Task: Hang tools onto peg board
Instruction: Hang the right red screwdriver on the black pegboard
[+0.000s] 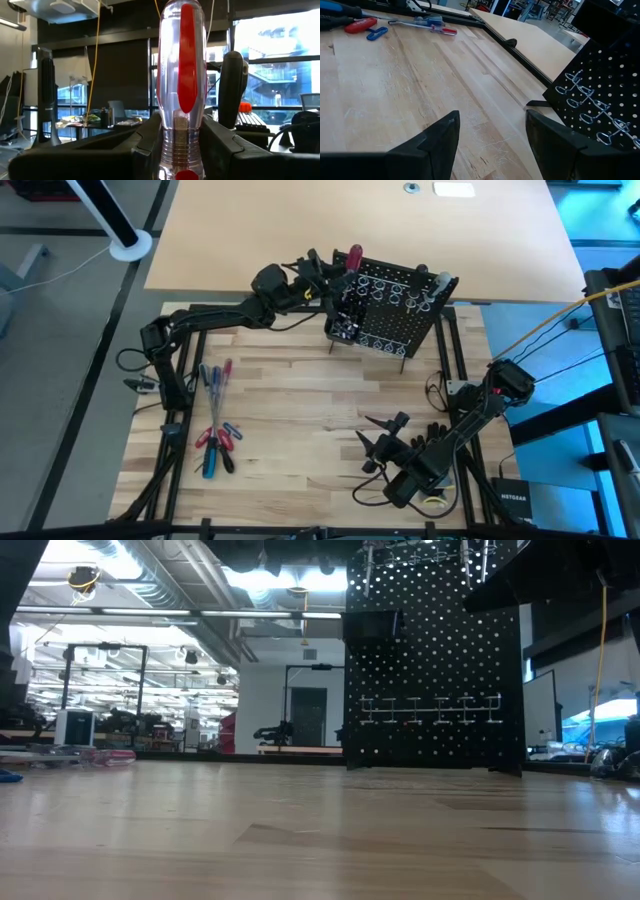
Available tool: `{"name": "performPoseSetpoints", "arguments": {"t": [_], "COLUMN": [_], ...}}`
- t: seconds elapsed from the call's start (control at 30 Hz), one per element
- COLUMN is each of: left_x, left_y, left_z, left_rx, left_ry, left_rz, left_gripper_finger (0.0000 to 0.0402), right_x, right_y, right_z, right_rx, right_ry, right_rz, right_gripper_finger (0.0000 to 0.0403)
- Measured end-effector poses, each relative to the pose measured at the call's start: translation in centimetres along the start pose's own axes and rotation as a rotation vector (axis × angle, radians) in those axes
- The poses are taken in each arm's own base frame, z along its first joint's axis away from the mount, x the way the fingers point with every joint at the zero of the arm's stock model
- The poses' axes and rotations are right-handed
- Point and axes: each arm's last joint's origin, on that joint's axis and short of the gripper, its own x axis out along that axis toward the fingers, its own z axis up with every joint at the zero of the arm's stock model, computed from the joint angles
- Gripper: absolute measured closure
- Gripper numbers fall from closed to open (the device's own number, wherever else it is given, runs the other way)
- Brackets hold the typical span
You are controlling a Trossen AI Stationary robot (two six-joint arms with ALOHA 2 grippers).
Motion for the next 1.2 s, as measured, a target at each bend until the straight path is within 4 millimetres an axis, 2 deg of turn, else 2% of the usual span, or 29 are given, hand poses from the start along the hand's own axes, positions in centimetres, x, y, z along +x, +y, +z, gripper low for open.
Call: {"name": "performPoseSetpoints", "arguments": {"t": [0.37,1.03,1.2], "left_x": [-0.1,-0.1,-1.1], "left_y": [0.4,0.7,0.5], "left_z": [0.1,0.2,-1.0], "left_rx": [-0.053,-0.045,-0.032], "left_ry": [-0.014,-0.024,-0.076], "left_rz": [0.036,0.043,0.041], "left_gripper_finger": [0.0313,0.0318,0.0318], "right_x": [0.0,0.0,0.0], "right_y": [0.0,0.1,0.1], "right_z": [0.0,-0.1,-0.1], "right_rx": [0.000,0.004,0.008], "right_ry": [0.003,0.043,0.042], "right_rz": [0.002,0.030,0.031], "right_gripper_finger": [0.0176,0.0176,0.0176]}}
